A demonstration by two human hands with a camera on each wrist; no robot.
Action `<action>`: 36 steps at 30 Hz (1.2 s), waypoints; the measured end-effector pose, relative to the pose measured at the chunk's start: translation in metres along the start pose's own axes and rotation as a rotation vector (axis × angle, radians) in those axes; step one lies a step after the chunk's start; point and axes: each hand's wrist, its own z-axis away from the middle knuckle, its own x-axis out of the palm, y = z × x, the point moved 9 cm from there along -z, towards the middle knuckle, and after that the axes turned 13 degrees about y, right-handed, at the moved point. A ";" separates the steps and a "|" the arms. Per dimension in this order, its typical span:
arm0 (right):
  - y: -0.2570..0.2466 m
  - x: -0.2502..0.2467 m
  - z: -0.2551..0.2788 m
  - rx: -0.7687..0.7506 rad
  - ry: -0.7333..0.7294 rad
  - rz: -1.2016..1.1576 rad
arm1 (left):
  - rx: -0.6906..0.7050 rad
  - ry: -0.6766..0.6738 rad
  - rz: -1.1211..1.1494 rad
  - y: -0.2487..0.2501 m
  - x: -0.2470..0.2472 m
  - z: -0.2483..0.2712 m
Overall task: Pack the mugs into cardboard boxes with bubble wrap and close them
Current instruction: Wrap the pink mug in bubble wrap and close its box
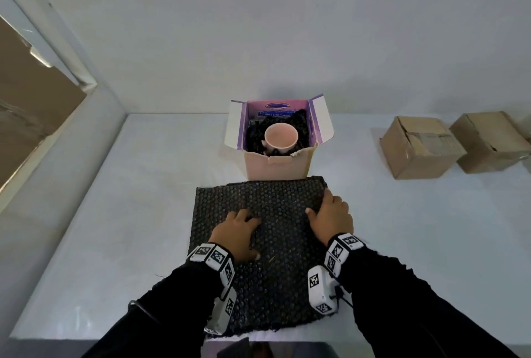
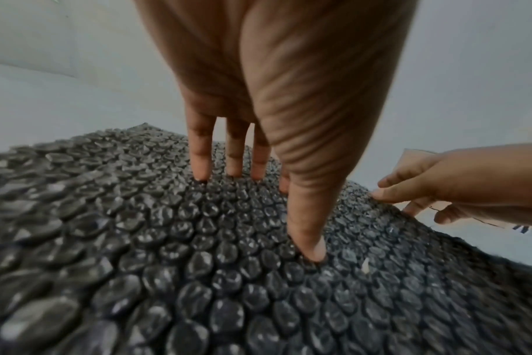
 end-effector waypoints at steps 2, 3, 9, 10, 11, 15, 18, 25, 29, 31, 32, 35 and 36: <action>0.007 0.003 -0.002 0.086 -0.027 -0.051 | 0.001 0.008 -0.014 0.000 0.002 0.001; 0.009 0.003 -0.003 0.104 -0.035 -0.063 | 0.001 0.014 -0.015 0.000 0.002 0.000; -0.019 -0.026 0.005 -0.101 0.120 -0.456 | -0.020 0.109 -0.072 -0.001 -0.006 -0.003; -0.026 -0.028 0.009 -0.139 0.083 -0.525 | -0.042 0.191 -0.067 -0.002 -0.014 -0.003; -0.033 -0.030 0.012 -0.168 0.047 -0.577 | -0.078 0.296 -0.027 -0.005 -0.024 -0.003; -0.055 -0.044 0.014 -0.083 -0.111 -0.859 | -0.067 0.569 0.164 -0.009 -0.053 -0.007; -0.070 -0.057 0.017 0.020 -0.209 -1.048 | 0.003 0.560 0.184 -0.001 -0.066 -0.015; -0.091 -0.107 0.000 -0.102 -0.194 -1.199 | 0.150 0.708 0.443 0.006 -0.094 -0.022; -0.085 -0.113 -0.012 -0.289 -0.280 -1.077 | 0.011 0.620 0.750 -0.010 -0.117 -0.025; -0.081 -0.108 -0.021 -0.359 -0.282 -0.920 | 0.045 0.638 0.680 -0.005 -0.131 -0.020; -0.081 -0.107 -0.025 -0.395 -0.254 -0.855 | 0.082 0.622 0.629 0.000 -0.137 -0.017; -0.080 -0.104 -0.036 -0.394 -0.228 -0.765 | 0.129 0.427 0.428 0.007 -0.136 -0.021; -0.081 -0.103 -0.036 -0.373 -0.253 -0.741 | 0.122 0.361 0.281 0.006 -0.132 -0.024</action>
